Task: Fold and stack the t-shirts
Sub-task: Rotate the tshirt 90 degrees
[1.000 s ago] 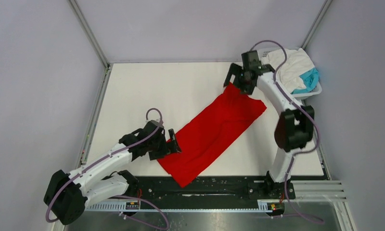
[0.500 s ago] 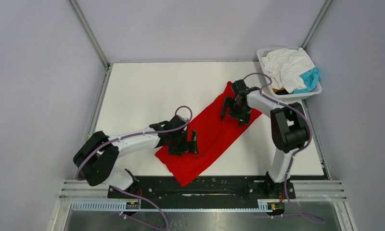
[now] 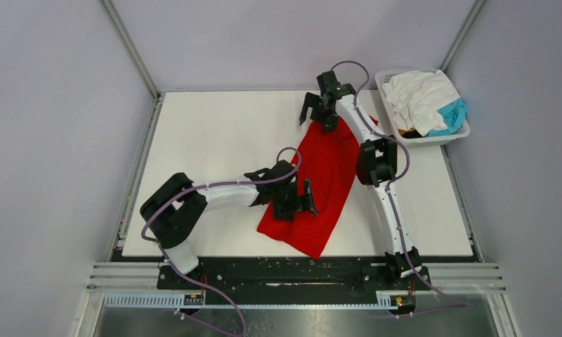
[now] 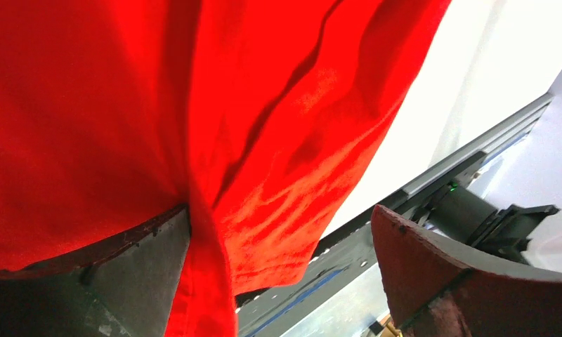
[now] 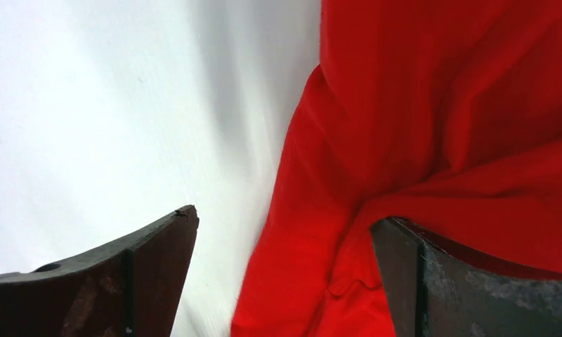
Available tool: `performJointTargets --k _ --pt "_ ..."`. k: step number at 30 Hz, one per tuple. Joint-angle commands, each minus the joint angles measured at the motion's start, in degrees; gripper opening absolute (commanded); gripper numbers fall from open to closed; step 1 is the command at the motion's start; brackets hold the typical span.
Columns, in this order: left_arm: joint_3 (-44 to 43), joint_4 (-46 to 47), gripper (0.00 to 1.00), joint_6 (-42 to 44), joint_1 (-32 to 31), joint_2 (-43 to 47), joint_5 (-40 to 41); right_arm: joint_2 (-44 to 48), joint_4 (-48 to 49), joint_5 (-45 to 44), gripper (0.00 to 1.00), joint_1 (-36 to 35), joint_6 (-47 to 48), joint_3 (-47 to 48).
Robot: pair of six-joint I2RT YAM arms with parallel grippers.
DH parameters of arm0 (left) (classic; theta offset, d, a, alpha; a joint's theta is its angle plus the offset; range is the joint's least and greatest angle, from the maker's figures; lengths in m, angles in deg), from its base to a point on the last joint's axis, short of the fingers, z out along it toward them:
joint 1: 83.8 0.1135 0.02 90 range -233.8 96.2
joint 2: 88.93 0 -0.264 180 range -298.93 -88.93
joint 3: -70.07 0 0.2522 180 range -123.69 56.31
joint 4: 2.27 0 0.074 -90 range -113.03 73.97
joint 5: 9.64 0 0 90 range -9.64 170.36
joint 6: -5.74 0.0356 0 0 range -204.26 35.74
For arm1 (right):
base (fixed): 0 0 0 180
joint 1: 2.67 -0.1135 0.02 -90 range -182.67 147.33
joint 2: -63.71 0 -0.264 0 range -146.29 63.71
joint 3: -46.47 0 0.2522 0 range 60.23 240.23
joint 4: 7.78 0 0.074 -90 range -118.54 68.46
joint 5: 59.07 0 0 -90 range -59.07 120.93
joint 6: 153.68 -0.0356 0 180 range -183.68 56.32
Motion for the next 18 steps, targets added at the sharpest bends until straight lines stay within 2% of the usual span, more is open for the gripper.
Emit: performJointTargets --k 1,5,15,18 --pt "-3.5 0.3 0.99 -4.8 -2.6 -4.5 4.6 -6.1 -4.7 4.9 1.0 0.3 -1.0 10.9" --pt "-5.5 -0.8 0.99 -5.9 -2.9 -5.0 5.9 -1.3 0.5 3.4 1.0 0.3 -0.2 3.1" --pt "0.0 -3.2 0.99 -5.9 -3.5 -0.5 9.5 10.2 -5.7 -10.3 1.0 1.4 7.2 -3.1" --pt "0.1 -3.6 0.99 -5.4 -3.7 0.0 9.8 13.6 -8.1 -11.6 1.0 2.6 8.5 -5.9"
